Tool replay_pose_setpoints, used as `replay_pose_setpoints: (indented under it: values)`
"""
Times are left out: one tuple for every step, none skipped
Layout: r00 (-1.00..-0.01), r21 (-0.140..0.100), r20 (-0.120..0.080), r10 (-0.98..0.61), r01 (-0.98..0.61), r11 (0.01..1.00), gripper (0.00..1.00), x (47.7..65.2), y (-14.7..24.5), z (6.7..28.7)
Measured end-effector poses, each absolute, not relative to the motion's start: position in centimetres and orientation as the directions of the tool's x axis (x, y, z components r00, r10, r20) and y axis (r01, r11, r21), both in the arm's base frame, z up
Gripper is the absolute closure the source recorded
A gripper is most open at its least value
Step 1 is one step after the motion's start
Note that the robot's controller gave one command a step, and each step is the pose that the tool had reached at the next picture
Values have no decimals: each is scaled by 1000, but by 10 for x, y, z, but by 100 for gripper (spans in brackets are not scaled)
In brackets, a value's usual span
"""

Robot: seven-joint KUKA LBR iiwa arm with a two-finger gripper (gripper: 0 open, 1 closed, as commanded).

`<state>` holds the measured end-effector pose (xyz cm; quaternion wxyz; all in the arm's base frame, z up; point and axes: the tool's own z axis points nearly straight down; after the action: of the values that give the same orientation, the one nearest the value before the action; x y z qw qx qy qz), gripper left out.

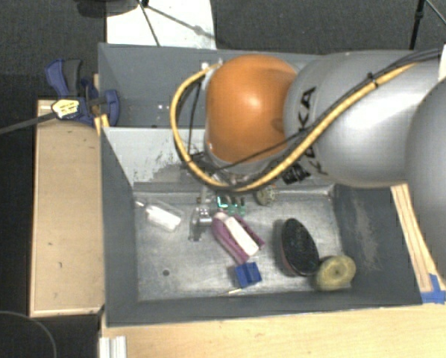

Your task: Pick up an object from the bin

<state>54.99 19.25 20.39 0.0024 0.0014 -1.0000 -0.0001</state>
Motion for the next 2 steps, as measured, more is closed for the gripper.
replay_pose_setpoints:
  values:
    - [-994,0,4,-106,-106,994,0,579,247,67]
    - [-990,-3,3,-143,-143,990,0,534,168,70]
